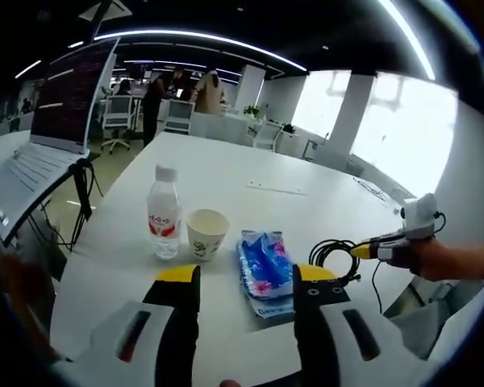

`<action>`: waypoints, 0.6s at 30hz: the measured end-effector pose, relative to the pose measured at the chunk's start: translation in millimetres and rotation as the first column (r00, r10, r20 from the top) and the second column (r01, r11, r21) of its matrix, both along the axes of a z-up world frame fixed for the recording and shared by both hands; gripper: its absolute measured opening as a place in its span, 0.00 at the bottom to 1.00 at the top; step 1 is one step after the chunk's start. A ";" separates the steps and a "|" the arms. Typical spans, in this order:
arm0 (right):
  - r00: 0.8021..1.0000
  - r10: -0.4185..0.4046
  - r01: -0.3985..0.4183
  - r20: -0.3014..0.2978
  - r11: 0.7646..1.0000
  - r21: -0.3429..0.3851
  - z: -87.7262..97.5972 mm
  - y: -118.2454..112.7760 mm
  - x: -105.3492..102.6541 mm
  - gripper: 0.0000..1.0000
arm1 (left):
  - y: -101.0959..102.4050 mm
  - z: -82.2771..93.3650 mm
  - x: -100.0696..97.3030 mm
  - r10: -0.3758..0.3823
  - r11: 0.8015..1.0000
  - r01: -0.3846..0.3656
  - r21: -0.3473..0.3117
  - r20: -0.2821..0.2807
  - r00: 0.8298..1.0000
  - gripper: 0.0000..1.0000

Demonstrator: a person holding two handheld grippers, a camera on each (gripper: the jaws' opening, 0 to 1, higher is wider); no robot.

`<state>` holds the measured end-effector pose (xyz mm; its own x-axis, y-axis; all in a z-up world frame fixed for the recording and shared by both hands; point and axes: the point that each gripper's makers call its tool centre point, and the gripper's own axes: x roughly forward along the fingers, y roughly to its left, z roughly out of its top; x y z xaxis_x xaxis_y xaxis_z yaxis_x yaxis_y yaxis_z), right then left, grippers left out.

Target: Arrange the tabletop items into an orderly group along one side of the table until the central work area is clear of visible clutter.

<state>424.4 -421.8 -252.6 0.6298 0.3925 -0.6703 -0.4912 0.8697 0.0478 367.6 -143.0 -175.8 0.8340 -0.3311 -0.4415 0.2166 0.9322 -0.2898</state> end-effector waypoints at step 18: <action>1.000 -0.022 0.022 -0.011 0.999 -0.039 -3.8 -18.4 -1.0 0.00 | 3.7 3.2 4.3 -0.005 1.000 0.005 0.003 0.013 1.000 0.46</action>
